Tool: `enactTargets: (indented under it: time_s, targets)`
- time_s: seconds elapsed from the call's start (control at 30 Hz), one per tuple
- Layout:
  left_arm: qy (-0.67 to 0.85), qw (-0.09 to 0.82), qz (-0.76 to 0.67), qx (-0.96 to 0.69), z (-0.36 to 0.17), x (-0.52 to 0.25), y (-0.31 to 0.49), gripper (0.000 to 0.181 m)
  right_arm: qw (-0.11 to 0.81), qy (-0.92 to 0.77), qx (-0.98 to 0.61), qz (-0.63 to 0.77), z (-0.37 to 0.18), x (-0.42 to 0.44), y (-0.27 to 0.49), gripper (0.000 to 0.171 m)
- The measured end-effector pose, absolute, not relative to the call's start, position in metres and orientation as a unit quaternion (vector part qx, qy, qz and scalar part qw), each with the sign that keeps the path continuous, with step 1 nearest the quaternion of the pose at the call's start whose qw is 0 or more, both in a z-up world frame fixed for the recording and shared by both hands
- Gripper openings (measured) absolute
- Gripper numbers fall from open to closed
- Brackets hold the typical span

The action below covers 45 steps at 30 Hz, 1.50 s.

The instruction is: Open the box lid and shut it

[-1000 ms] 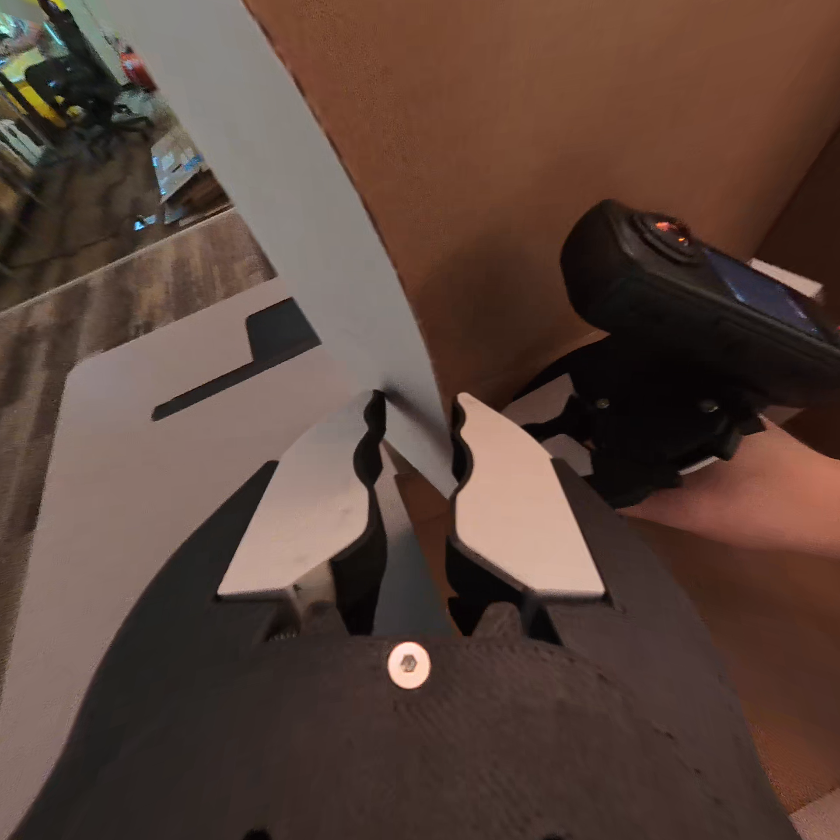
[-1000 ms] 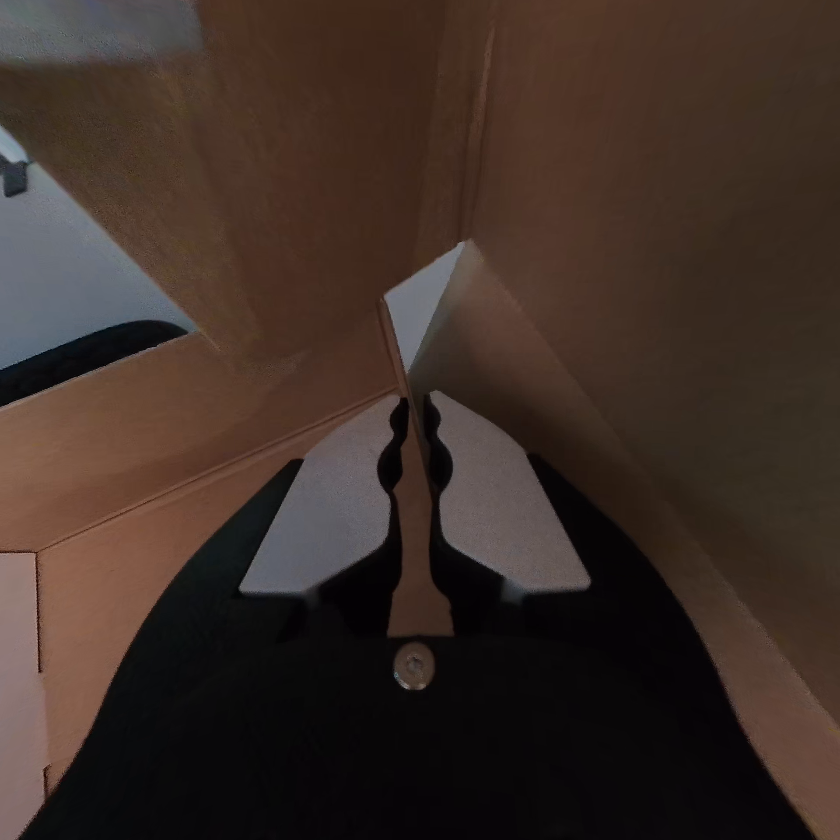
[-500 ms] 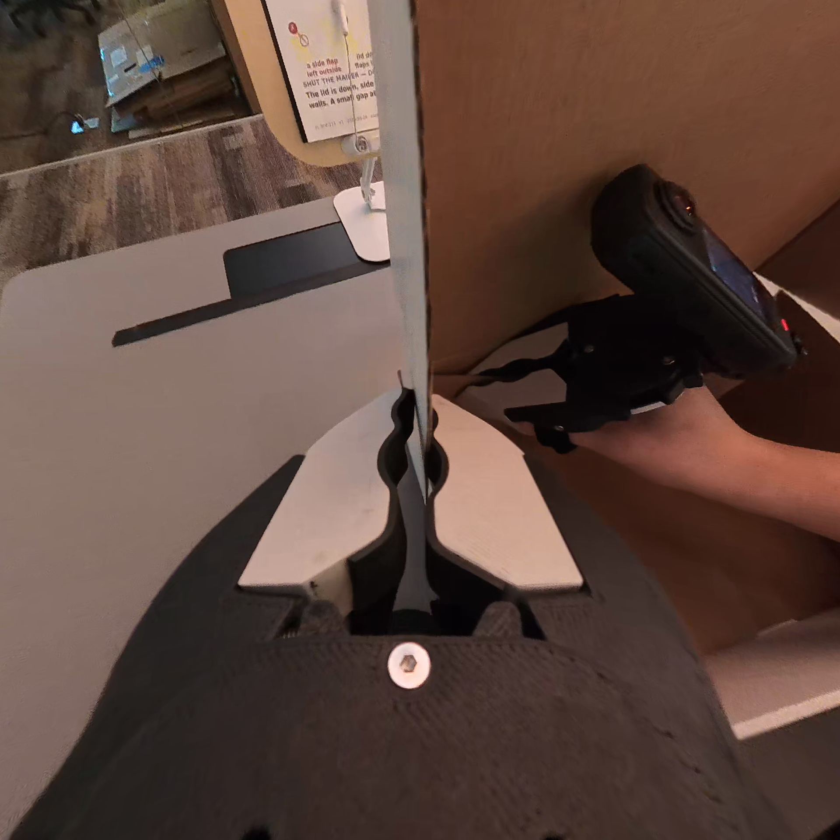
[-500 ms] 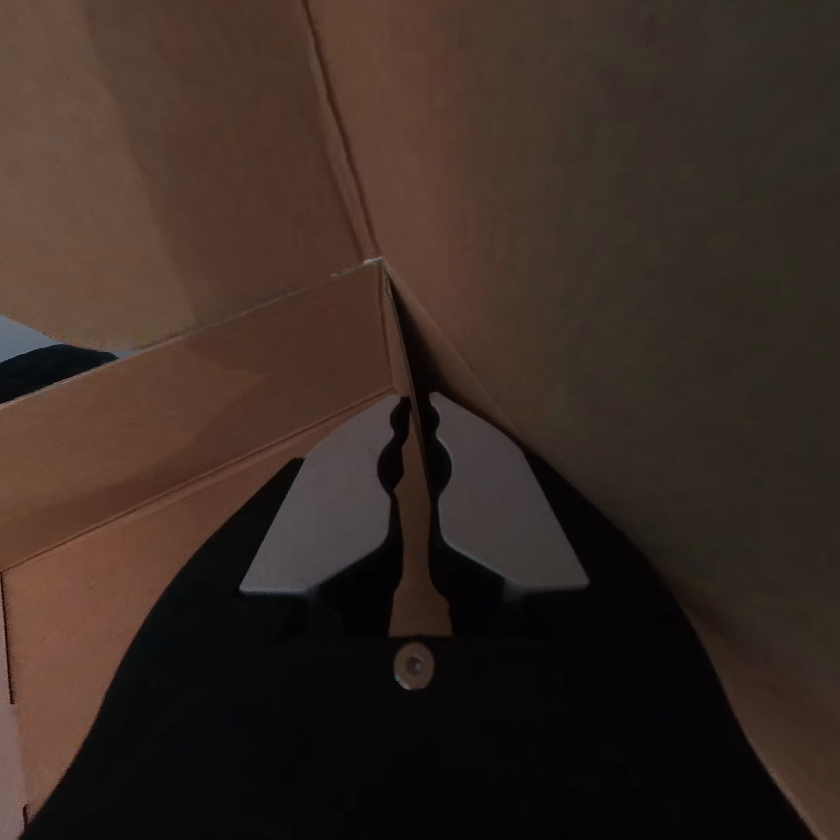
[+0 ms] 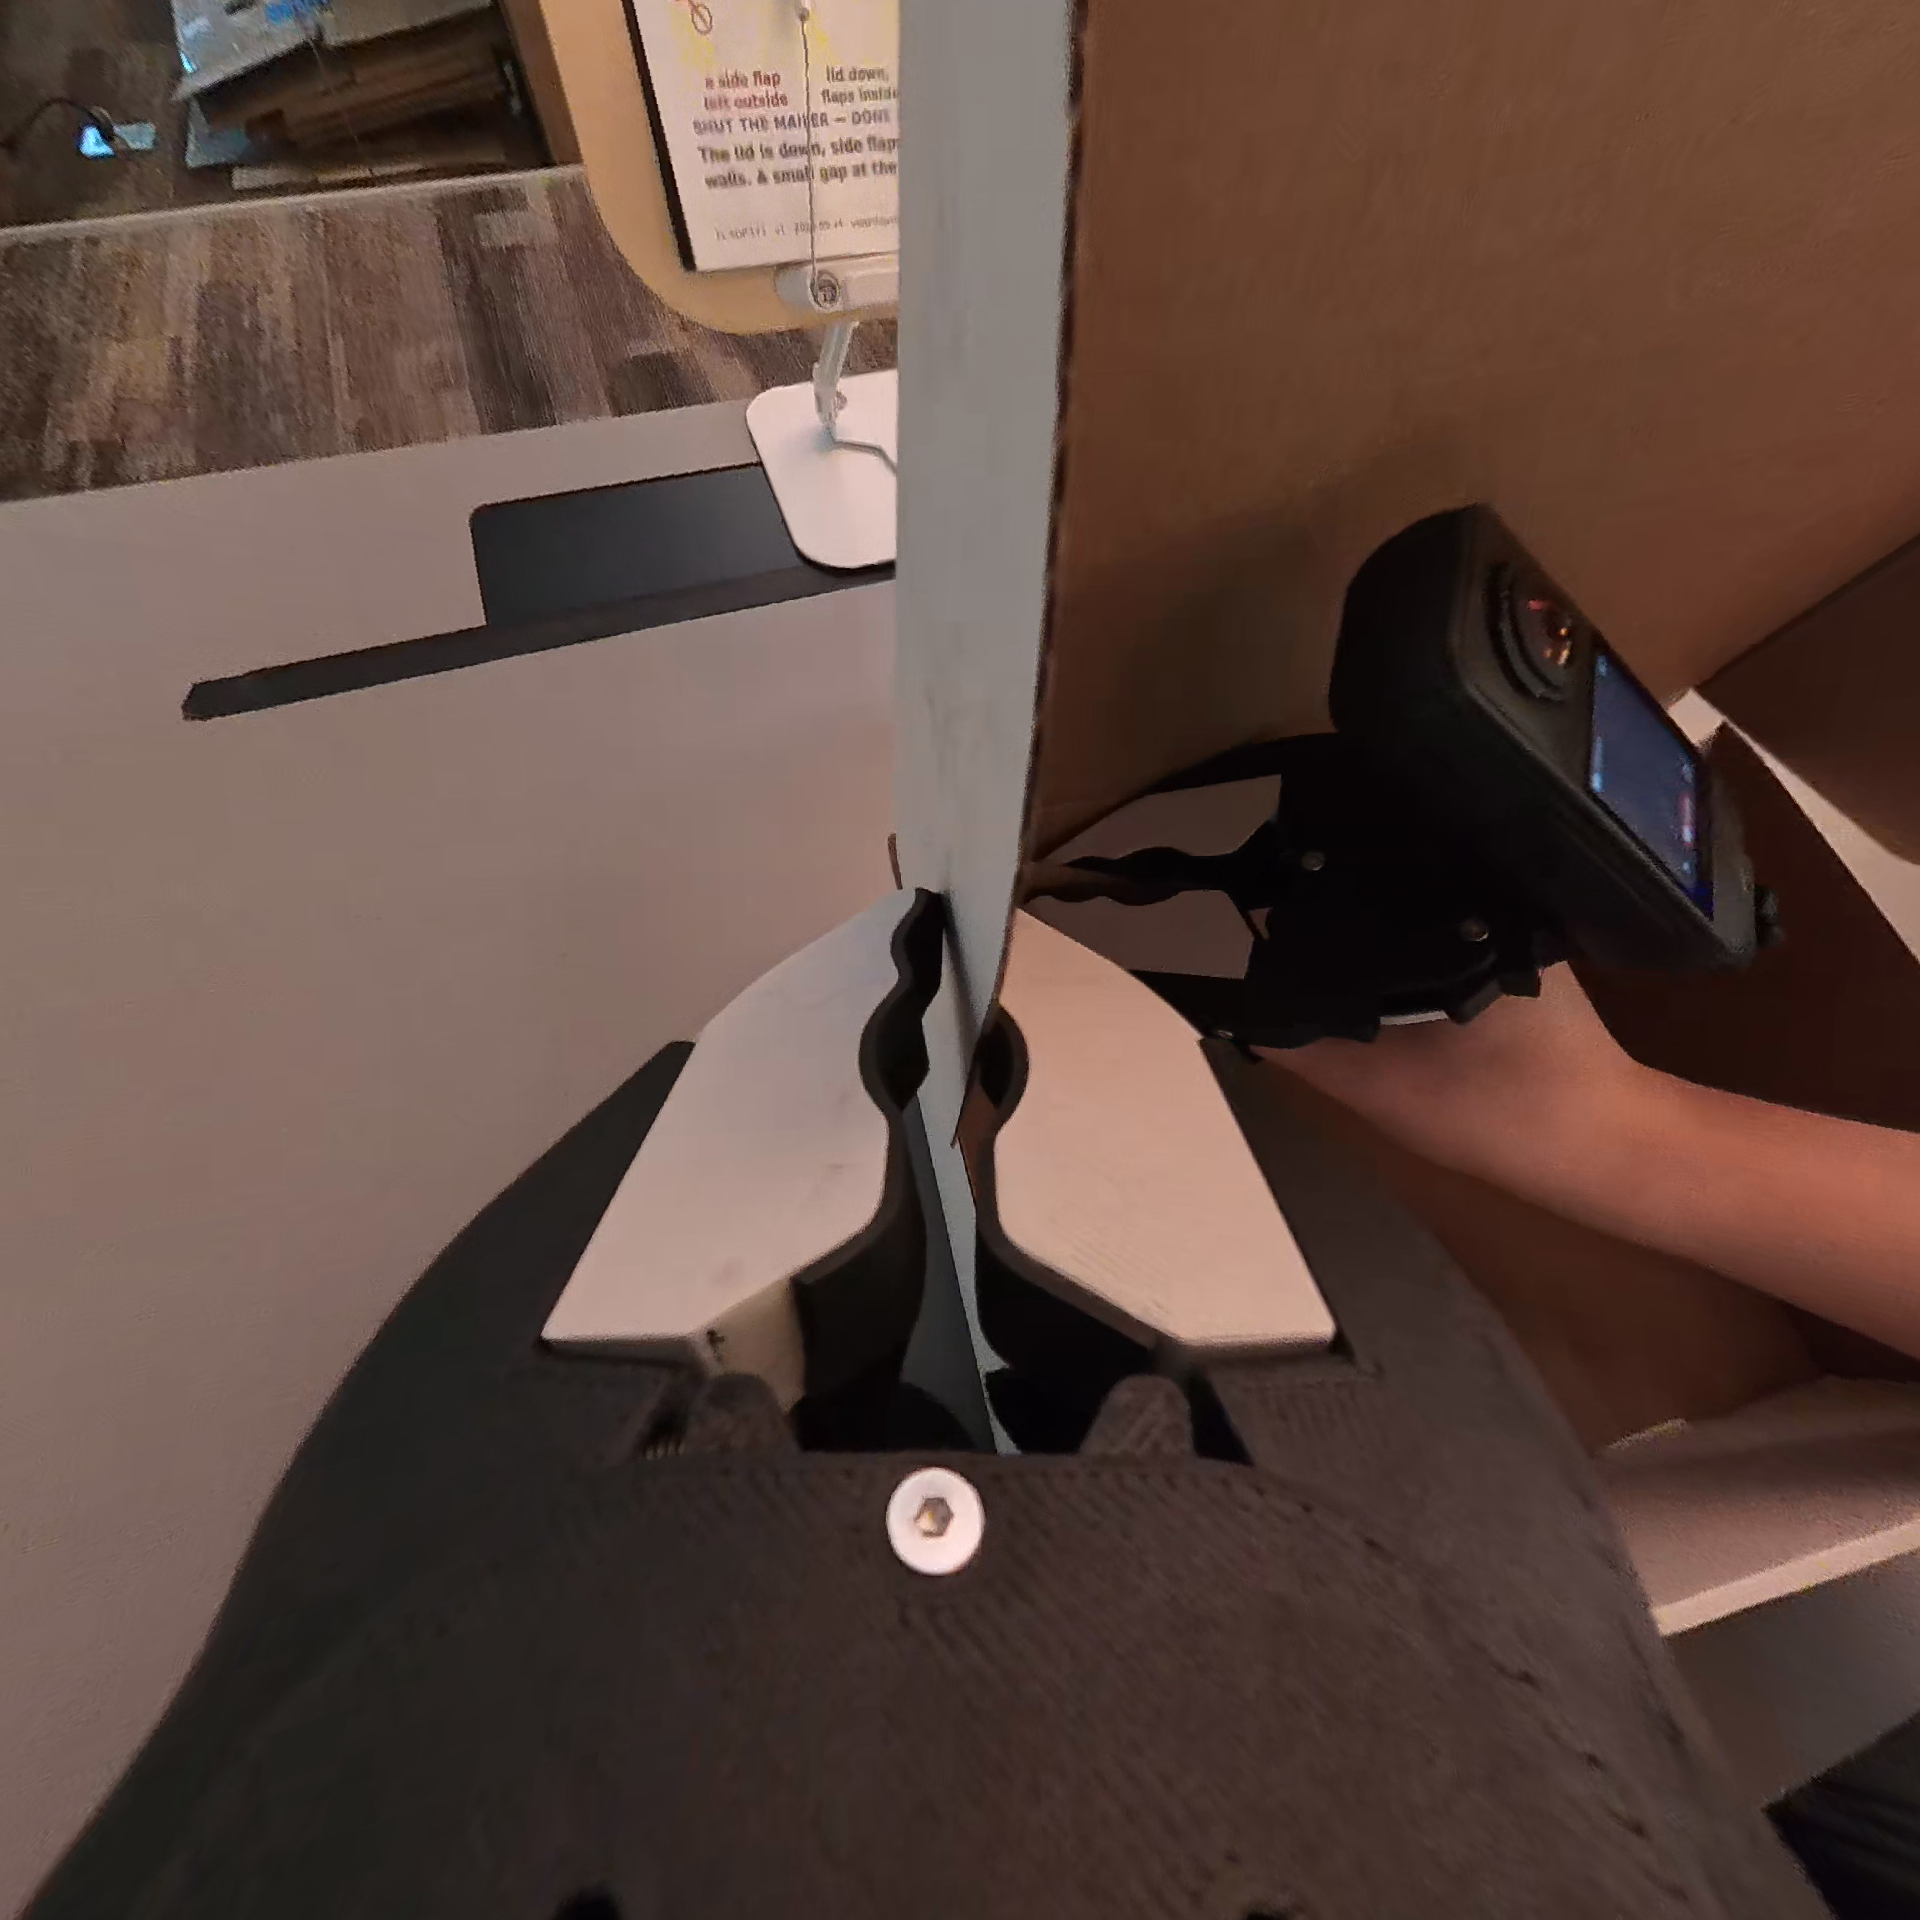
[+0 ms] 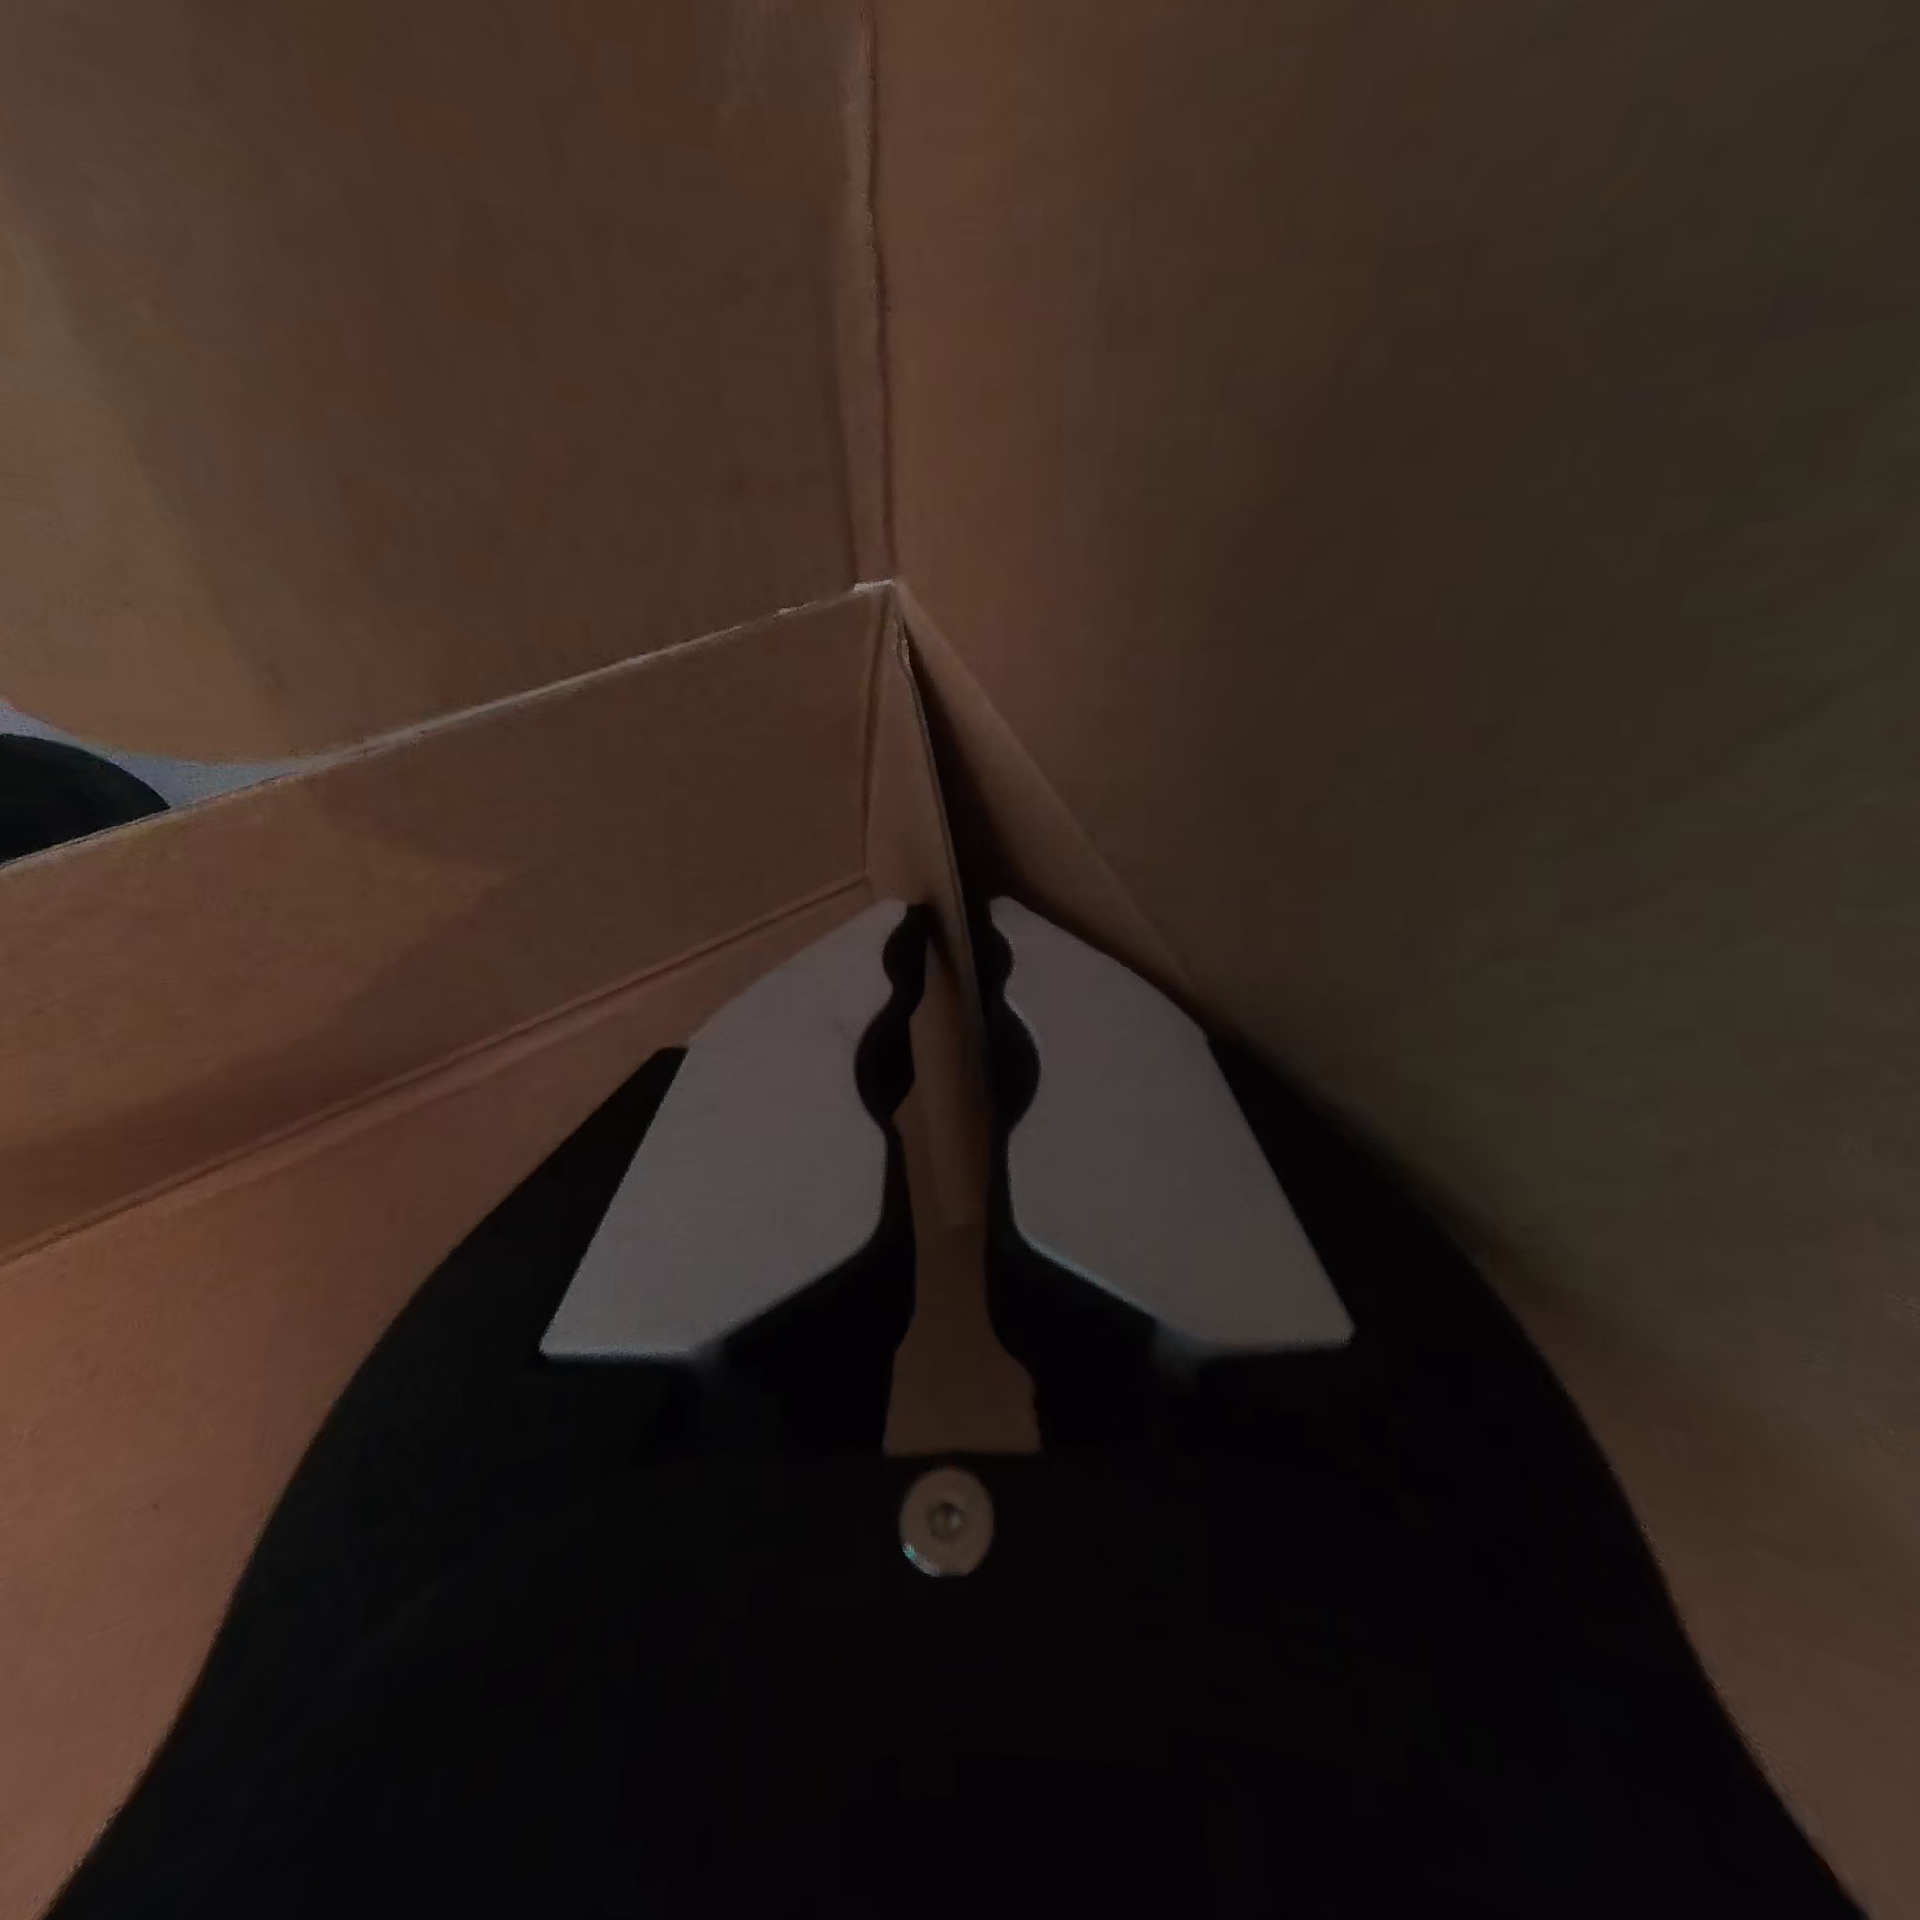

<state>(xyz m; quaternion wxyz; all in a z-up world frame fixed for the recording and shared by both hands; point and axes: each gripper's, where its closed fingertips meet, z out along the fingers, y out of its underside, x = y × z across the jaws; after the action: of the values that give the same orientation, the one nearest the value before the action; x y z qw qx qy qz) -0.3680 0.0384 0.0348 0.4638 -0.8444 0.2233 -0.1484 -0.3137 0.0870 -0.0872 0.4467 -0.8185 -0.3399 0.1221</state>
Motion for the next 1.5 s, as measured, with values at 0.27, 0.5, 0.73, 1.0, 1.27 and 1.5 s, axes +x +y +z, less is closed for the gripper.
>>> enactTargets:
  time_s: [0.27,0.5,0.73,1.0,1.27,1.5]
  targets:
    - [0.225,0.433,-0.139,-0.862,0.037,-0.361,0.041,0.004,0.451,-0.339,-0.818,0.115,-0.087,-0.312,0.089,0.010]
    - [0.203,0.457,-0.161,-0.851,0.027,-0.352,0.030,0.011,0.459,-0.343,-0.814,0.100,-0.087,-0.310,0.091,0.011]
    - [0.190,0.505,-0.153,-0.828,0.006,-0.371,0.021,0.004,0.446,-0.353,-0.818,0.080,-0.088,-0.309,0.090,0.014]
    - [0.192,0.501,-0.171,-0.827,0.002,-0.368,0.015,0.007,0.439,-0.394,-0.807,0.005,-0.081,-0.298,0.083,0.019]
    - [0.196,0.483,-0.210,-0.827,-0.003,-0.365,0.011,0.013,0.445,-0.460,-0.768,-0.037,-0.028,-0.270,0.004,0.028]
    - [0.202,0.527,-0.216,-0.797,0.011,-0.367,0.006,0.037,0.601,-0.384,-0.701,0.010,0.074,-0.203,-0.108,0.027]
